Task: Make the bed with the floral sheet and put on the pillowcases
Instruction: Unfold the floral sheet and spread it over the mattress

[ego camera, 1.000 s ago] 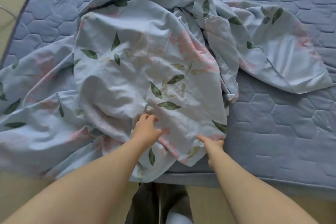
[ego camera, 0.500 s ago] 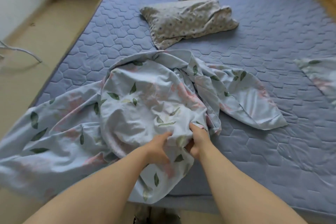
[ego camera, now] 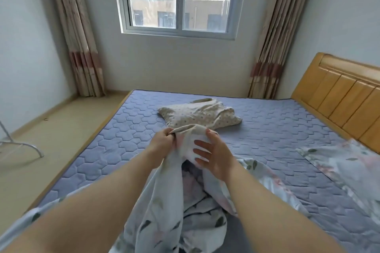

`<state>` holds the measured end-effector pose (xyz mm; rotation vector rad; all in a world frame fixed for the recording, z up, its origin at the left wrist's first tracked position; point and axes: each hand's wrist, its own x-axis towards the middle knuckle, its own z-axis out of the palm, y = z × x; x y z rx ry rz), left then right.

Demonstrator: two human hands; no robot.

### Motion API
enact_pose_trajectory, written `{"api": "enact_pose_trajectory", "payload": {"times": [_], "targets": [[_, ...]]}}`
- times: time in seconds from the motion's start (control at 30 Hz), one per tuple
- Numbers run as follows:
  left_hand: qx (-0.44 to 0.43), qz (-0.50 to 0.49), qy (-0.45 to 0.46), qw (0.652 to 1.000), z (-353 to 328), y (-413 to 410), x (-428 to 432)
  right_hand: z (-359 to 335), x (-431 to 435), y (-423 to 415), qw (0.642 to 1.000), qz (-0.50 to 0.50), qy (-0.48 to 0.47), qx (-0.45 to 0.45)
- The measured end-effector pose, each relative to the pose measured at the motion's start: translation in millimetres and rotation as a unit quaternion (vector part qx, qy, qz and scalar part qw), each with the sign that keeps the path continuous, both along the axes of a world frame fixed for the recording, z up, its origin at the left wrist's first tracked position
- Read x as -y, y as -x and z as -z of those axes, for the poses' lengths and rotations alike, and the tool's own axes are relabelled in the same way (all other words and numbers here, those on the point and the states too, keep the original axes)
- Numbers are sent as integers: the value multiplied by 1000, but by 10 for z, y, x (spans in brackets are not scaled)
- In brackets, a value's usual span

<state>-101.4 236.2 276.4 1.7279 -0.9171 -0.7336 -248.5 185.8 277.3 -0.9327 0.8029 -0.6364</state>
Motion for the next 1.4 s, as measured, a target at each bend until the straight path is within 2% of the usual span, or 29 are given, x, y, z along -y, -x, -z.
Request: {"api": "enact_pose_trajectory", "payload": {"times": [0.13,0.2,0.23,0.33,0.4,0.47,0.57,0.63,0.7,0.77,0.93,1.03,1.13,1.17,1.23,1.33,1.4], "targets": [[-72,-6,85,994,-546,-32,82,-159,-221,-83,993,-98,43,-44],[-102,22,105,989,-787,23,99,-164,-264,-180,981,-139,94,-97],[-107,40,110,987,-892,54,99,-180,-264,-238,973,-134,131,-131],[-128,99,133,978,-1024,74,103,-282,-190,-351,954,-5,199,-225],[-129,134,135,973,-999,42,49,-353,-97,-356,956,39,211,-202],[-85,166,93,978,-878,-35,5,-487,-31,-348,973,65,185,-122],[27,209,-19,977,-702,-87,-58,-761,91,-365,976,112,179,-49],[129,177,-62,974,-613,-134,-35,-918,163,-359,972,133,192,-22],[211,104,-82,968,-638,-188,-16,-1020,231,-327,967,153,202,1],[228,68,-76,968,-718,-255,8,-1067,303,-274,962,185,203,10],[145,23,35,989,-1027,-319,185,-1018,474,-223,957,227,172,-52],[149,10,122,981,-1302,-162,285,-984,482,-263,921,261,271,-99],[172,47,173,969,-1535,25,367,-995,424,-354,883,159,401,-182],[194,58,177,963,-1576,72,398,-1019,397,-383,880,108,419,-195],[237,66,183,952,-1598,119,410,-1080,355,-409,900,62,380,-203],[287,89,160,940,-1485,24,361,-1103,488,-343,900,130,374,-180],[376,112,67,917,-1342,-87,322,-1137,549,-281,886,169,390,-184]]}}
